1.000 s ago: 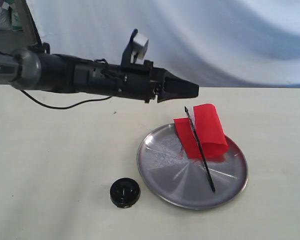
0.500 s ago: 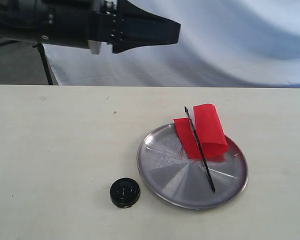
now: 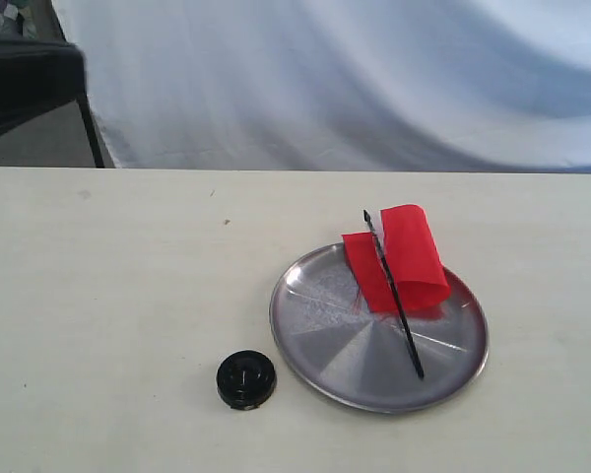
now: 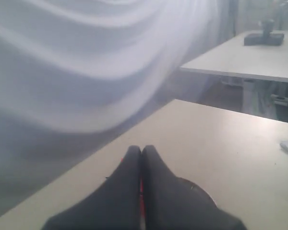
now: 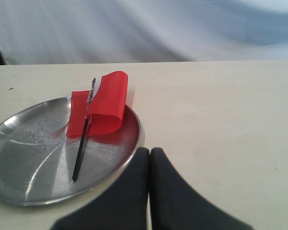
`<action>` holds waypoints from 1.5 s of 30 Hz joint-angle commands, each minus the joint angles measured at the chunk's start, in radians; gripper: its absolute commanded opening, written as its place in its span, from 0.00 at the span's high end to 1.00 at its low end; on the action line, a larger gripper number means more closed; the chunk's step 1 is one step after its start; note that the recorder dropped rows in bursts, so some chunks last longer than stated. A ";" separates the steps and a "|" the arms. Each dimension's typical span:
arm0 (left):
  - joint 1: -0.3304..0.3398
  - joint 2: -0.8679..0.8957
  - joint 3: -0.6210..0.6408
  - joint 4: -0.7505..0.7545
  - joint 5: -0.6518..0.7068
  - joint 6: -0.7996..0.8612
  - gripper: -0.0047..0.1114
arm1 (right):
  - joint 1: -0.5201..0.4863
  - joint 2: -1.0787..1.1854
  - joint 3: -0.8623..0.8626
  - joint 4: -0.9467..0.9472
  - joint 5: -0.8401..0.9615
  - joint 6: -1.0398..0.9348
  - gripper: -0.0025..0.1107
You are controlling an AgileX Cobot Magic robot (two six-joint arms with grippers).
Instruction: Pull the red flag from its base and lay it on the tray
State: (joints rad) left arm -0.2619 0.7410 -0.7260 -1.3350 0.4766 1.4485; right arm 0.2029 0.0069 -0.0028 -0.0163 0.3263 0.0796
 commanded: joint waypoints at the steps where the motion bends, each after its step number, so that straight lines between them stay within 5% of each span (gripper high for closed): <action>1: 0.003 -0.149 0.118 0.004 -0.043 -0.006 0.96 | 0.000 -0.007 0.003 -0.009 -0.006 -0.002 0.98; 11: 0.003 -0.276 0.253 -0.001 -0.028 -0.061 0.96 | 0.000 -0.007 0.003 -0.009 -0.006 -0.002 0.98; 36: 0.003 -0.276 0.253 0.018 -0.030 -0.063 0.96 | 0.000 -0.007 0.003 -0.009 -0.006 -0.002 0.98; 40: 0.003 -0.276 0.246 0.239 -0.021 -0.326 0.96 | 0.000 -0.007 0.003 -0.009 -0.006 -0.002 0.98; 45: 0.003 -0.280 0.218 0.880 -0.138 -1.194 0.96 | 0.000 -0.007 0.003 -0.009 -0.006 -0.002 0.98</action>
State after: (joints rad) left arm -0.2619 0.4717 -0.4957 -0.7698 0.4336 0.7309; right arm 0.2029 0.0069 -0.0028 -0.0163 0.3263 0.0796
